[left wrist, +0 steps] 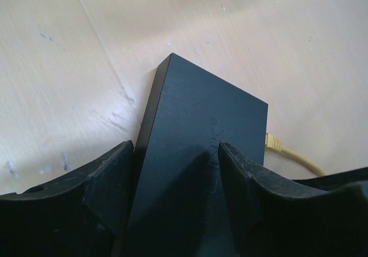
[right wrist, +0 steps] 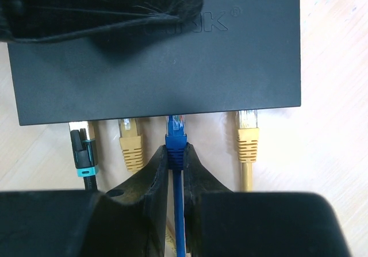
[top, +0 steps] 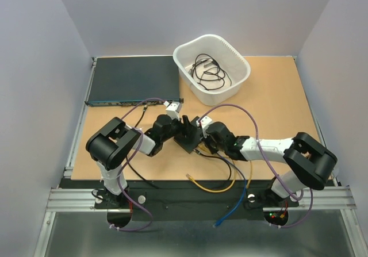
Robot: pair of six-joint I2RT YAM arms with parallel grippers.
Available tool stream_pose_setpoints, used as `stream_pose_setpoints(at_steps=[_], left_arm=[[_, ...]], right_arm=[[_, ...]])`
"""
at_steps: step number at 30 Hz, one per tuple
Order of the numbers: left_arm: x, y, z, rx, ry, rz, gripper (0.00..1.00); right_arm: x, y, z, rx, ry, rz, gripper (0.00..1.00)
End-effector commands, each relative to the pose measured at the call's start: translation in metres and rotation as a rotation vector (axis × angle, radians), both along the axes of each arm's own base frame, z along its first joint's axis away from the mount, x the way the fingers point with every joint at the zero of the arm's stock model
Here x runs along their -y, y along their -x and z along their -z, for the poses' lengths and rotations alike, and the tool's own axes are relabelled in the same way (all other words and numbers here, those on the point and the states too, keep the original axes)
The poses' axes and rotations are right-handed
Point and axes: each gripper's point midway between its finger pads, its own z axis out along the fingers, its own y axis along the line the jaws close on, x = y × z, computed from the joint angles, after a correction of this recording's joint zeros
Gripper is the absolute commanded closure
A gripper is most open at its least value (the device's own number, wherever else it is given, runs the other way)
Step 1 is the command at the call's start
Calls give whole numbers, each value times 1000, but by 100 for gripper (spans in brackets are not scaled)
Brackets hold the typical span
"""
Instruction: Insert the plug into the switch port
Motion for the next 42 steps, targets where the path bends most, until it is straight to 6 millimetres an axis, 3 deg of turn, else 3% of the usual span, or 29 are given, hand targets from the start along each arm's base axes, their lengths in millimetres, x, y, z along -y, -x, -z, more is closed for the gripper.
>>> stream_pose_setpoints(at_steps=[1, 7, 9, 12, 13, 15, 17, 23, 26, 31, 42], left_arm=[[28, 73, 4, -132, 74, 212, 31], [33, 82, 4, -133, 85, 253, 34], [36, 83, 4, -129, 81, 263, 34], [39, 86, 8, -134, 73, 281, 35], [42, 89, 11, -143, 67, 295, 35], [45, 94, 13, -152, 62, 317, 35], [51, 102, 17, -166, 61, 351, 35], [63, 118, 17, -197, 78, 403, 35], [66, 131, 4, -205, 160, 446, 35], [66, 138, 6, -238, 194, 456, 35], [65, 140, 5, -264, 221, 437, 35]], right_arm=[[-46, -7, -63, 108, -267, -73, 100], [-56, -19, -77, 160, -262, -97, 100], [-69, -30, -94, 202, -269, -122, 100], [-85, -42, -96, 223, -251, -157, 99], [-94, -51, -112, 261, -265, -167, 99], [-104, -59, -112, 274, -260, -175, 100], [-113, -69, -125, 318, -272, -188, 100], [-122, -84, -135, 394, -307, -177, 100], [-124, -87, -138, 416, -339, -178, 100], [-135, -88, -143, 421, -389, -200, 100], [-155, -92, -124, 371, -376, -252, 99]])
